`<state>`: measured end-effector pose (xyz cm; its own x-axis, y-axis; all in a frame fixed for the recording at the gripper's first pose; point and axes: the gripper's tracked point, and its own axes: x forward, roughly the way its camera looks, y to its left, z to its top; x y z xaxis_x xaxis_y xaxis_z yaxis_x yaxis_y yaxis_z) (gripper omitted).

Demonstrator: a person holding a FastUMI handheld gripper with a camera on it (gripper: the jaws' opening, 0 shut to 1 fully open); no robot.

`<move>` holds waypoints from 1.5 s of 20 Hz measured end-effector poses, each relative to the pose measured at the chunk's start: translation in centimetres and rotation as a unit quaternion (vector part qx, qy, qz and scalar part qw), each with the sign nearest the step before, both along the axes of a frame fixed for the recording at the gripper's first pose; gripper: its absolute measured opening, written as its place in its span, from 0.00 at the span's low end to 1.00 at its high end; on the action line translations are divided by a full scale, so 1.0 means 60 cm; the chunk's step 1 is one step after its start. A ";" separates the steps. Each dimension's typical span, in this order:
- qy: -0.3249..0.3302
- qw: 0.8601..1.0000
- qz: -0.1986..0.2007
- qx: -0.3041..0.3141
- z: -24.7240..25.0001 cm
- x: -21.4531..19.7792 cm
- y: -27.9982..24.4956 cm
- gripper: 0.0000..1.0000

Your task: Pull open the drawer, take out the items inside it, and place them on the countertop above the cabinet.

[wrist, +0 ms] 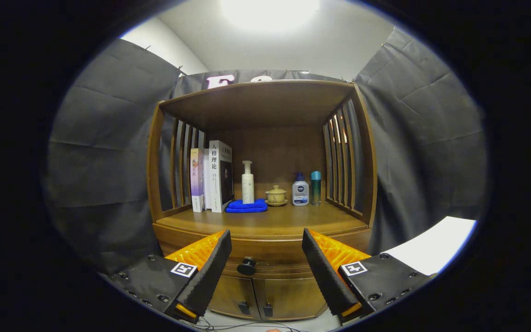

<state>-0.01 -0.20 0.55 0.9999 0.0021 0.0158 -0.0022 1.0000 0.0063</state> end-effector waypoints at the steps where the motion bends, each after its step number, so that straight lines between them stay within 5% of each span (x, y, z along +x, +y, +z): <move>1: 0.001 1.000 0.001 0.001 -0.001 0.000 0.001 0.98; 19: 0.011 0.999 0.042 0.007 -0.054 0.079 0.066 0.98; 30: 0.049 0.999 0.023 -0.002 -0.140 0.154 0.063 0.98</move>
